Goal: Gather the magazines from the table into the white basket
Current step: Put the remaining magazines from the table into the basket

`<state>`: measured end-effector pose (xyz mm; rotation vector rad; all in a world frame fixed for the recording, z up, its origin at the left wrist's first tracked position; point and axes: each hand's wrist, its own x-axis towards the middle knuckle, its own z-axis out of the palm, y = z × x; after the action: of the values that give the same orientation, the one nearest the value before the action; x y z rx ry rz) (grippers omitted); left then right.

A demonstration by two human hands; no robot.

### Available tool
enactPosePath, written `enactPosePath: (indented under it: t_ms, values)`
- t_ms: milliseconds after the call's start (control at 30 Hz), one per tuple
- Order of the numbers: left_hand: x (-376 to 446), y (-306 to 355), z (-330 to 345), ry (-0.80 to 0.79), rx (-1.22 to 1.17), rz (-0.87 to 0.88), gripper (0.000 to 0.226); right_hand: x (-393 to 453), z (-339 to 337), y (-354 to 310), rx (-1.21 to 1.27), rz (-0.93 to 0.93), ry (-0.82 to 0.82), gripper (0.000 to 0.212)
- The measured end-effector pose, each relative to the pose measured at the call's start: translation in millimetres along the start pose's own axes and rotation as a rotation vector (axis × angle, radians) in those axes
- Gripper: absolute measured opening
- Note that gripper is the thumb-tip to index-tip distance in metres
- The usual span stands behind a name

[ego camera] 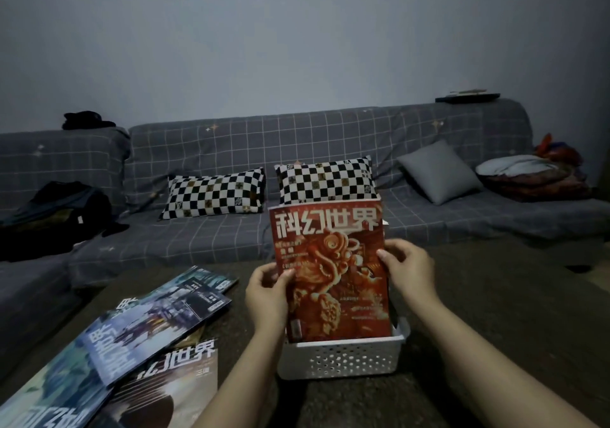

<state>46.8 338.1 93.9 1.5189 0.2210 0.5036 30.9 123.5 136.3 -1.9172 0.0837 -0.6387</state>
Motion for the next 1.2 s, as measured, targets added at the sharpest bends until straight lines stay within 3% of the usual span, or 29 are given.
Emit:
enactPosePath:
  t_ms: [300, 733, 967, 1067, 1200]
  values:
    - [-8.0, -24.3, 3.0, 0.042, 0.185, 0.025, 0.021, -15.6, 11.5, 39.6, 0.078, 0.150, 0.104, 0.010]
    - [-18.3, -20.7, 0.8, 0.044, 0.138, 0.010, 0.023, -34.3, 13.3, 40.8, 0.130, 0.163, 0.172, 0.011]
    - [-37.0, -14.5, -35.0, 0.007, 0.171, 0.098, 0.014, -79.6, 41.9, 8.0, 0.221, 0.082, -0.162, 0.004]
    - [-37.3, -16.5, -65.9, -0.011, 0.209, 0.125, 0.003, -100.8, 74.5, -5.1, 0.234, 0.039, -0.301, 0.008]
    - [-25.0, -28.6, -114.0, 0.022, 0.307, 0.141, 0.006, -126.7, 131.6, -12.3, 0.274, 0.055, -0.442, 0.008]
